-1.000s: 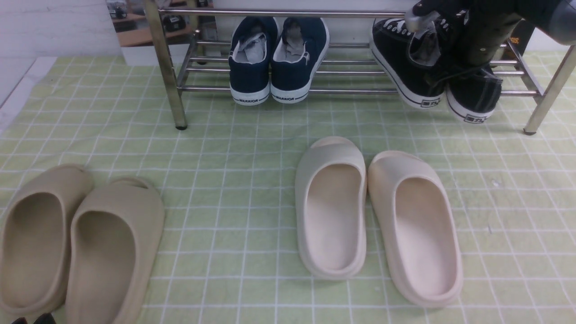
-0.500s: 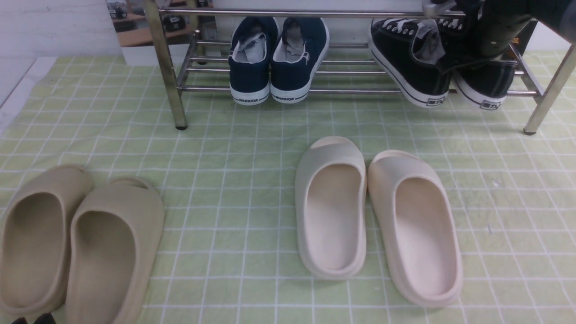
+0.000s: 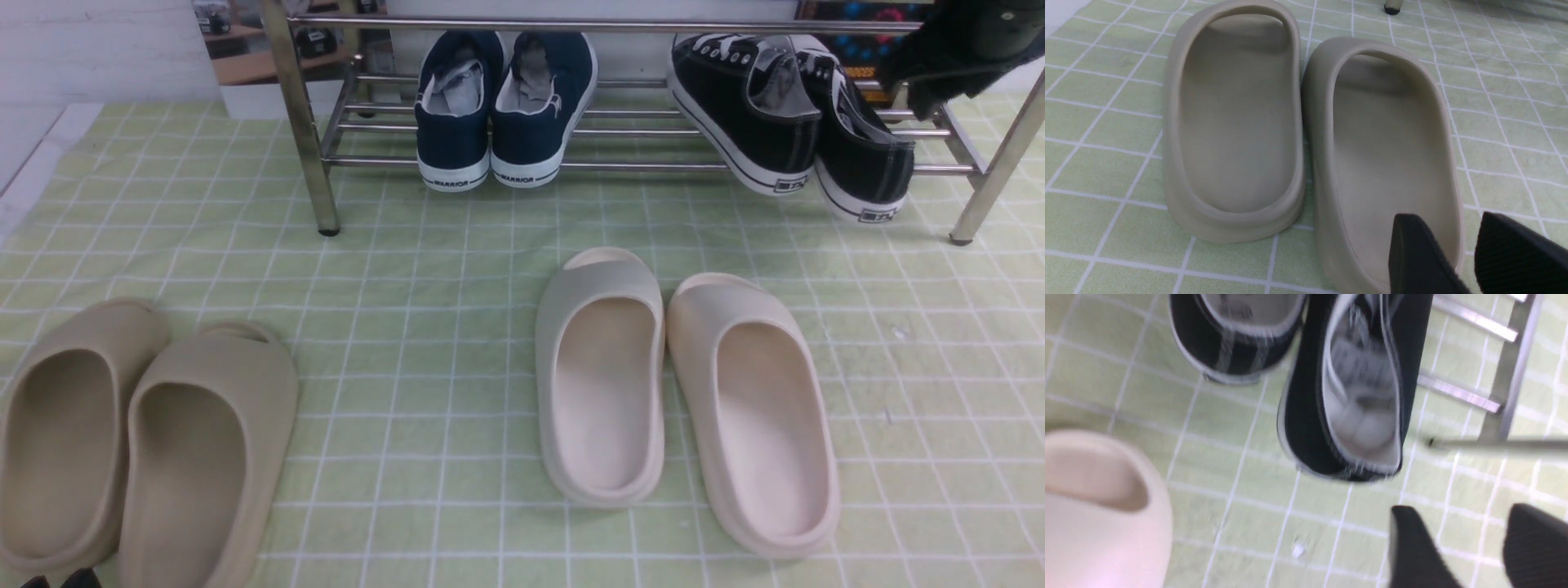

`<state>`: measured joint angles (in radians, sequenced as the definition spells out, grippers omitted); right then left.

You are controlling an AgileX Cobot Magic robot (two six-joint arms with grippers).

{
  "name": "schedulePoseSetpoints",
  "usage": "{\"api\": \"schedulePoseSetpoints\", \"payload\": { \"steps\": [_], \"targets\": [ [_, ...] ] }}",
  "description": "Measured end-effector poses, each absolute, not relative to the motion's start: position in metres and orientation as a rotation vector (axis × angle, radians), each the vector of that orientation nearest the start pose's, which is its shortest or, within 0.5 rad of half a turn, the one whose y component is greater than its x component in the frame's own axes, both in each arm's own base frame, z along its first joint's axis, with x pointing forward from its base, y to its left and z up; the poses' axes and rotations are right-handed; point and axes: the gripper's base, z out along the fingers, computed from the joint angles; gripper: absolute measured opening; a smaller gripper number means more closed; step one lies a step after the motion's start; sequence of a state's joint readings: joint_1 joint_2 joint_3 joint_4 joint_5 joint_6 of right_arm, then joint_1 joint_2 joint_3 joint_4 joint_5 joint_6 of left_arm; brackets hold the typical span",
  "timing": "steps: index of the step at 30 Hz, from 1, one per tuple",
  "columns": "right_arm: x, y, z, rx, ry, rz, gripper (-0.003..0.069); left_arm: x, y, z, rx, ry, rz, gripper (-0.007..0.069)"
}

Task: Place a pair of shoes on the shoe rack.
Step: Use the right arm to put a shoe into the shoe rack

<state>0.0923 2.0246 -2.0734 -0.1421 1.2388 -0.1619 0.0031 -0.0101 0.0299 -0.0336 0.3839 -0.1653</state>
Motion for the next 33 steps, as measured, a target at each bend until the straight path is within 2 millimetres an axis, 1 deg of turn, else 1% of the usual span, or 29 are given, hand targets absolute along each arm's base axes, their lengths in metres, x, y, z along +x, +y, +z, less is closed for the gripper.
{"api": "schedulePoseSetpoints", "payload": {
  "steps": [1, 2, 3, 4, 6, 7, 9, 13, 18, 20, 24, 31, 33],
  "targets": [
    [0.443, 0.024, 0.326, -0.346, 2.682, -0.192, 0.0253, 0.052, -0.001, 0.169, -0.180, 1.881, -0.144, 0.0238],
    [0.443, 0.025, 0.324, -0.348, 2.688, -0.186, 0.0242, 0.052, -0.001, 0.169, -0.180, 1.881, -0.144, 0.0238],
    [0.441, 0.019, 0.307, -0.332, 2.754, -0.132, 0.0148, 0.052, -0.001, 0.169, -0.180, 1.881, -0.144, 0.0238],
    [0.440, 0.018, 0.298, -0.331, 2.778, -0.104, 0.0107, 0.052, -0.001, 0.169, -0.180, 1.881, -0.144, 0.0238],
    [0.441, 0.019, 0.284, -0.333, 2.772, -0.074, 0.0026, 0.052, -0.001, 0.169, -0.180, 1.881, -0.144, 0.0238],
    [0.443, 0.020, 0.279, -0.331, 2.758, -0.065, 0.0003, 0.052, -0.001, 0.169, -0.180, 1.881, -0.144, 0.0238],
    [0.447, 0.022, 0.270, -0.325, 2.709, -0.049, -0.0003, 0.052, -0.001, 0.169, -0.180, 1.881, -0.144, 0.0238],
    [0.455, 0.023, 0.266, -0.290, 2.641, -0.039, -0.0003, 0.052, -0.001, 0.169, -0.180, 1.881, -0.144, 0.0238],
    [0.466, 0.021, 0.262, -0.242, 2.543, -0.066, -0.0004, 0.052, -0.001, 0.169, -0.179, 1.881, -0.144, 0.0238],
    [0.470, 0.020, 0.264, -0.231, 2.501, -0.077, -0.0003, 0.052, -0.001, 0.169, -0.179, 1.881, -0.143, 0.0238],
    [0.472, 0.019, 0.266, -0.225, 2.470, -0.085, -0.0003, 0.052, -0.001, 0.169, -0.179, 1.881, -0.143, 0.0238],
    [0.470, 0.019, 0.268, -0.224, 2.484, -0.084, 0.0001, 0.052, -0.001, 0.169, -0.178, 1.881, -0.143, 0.0238],
    [0.464, 0.019, 0.280, -0.215, 2.474, -0.071, 0.0002, 0.052, -0.001, 0.169, -0.178, 1.881, -0.143, 0.0238]
  ]
}}
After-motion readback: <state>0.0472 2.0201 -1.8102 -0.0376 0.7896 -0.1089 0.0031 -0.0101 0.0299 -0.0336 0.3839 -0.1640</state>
